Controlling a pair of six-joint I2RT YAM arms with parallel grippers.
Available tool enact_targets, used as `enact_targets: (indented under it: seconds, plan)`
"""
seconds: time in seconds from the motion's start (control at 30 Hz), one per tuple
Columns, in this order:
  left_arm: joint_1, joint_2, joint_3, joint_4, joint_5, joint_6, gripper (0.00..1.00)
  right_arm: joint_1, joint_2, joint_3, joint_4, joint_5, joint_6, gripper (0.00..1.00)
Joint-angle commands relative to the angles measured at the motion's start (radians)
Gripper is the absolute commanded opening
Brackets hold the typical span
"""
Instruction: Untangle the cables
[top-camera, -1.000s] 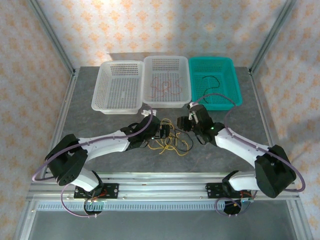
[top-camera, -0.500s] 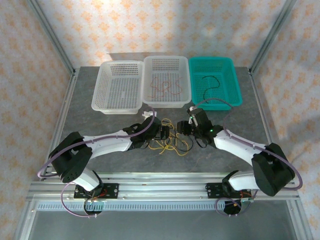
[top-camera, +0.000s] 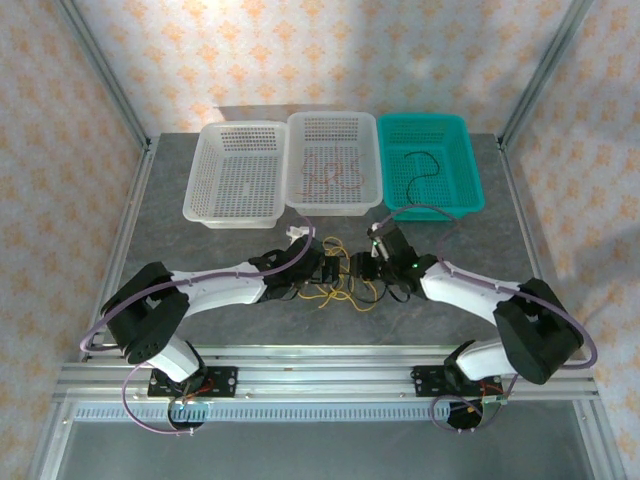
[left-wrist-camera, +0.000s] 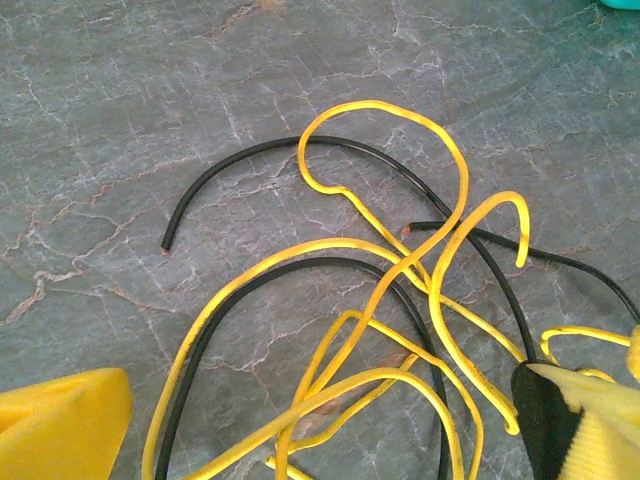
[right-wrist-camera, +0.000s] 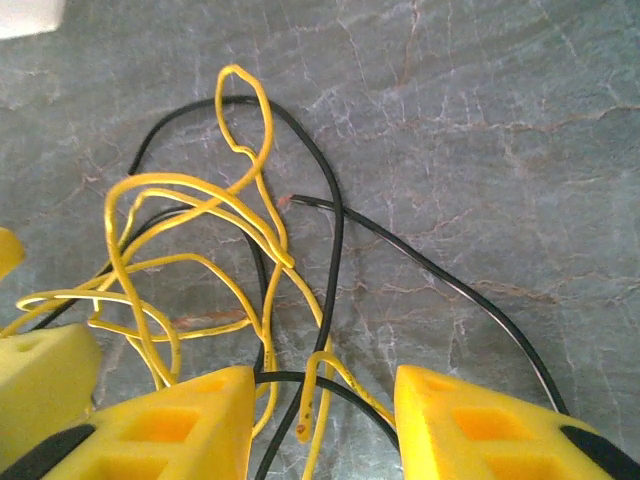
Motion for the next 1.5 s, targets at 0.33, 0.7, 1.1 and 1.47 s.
enact_targets:
  seconds: [0.33, 0.7, 1.1, 1.47]
  plan:
    - [-0.007, 0.027, 0.004, 0.007, -0.031, -0.005, 0.99, 0.005, 0.044, -0.002, 0.071, 0.003, 0.030, 0.30]
    - [-0.008, 0.034, -0.002, 0.000, -0.045, -0.016, 0.99, 0.006, -0.004, 0.009, 0.045, 0.043, 0.023, 0.07]
    - [-0.009, 0.055, -0.028, 0.006, -0.055, -0.025, 0.99, 0.006, -0.190, 0.079, -0.020, 0.169, -0.020, 0.01]
    - [-0.009, 0.067, -0.033, 0.005, -0.061, -0.026, 0.99, 0.005, -0.312, 0.136, -0.056, 0.251, -0.064, 0.00]
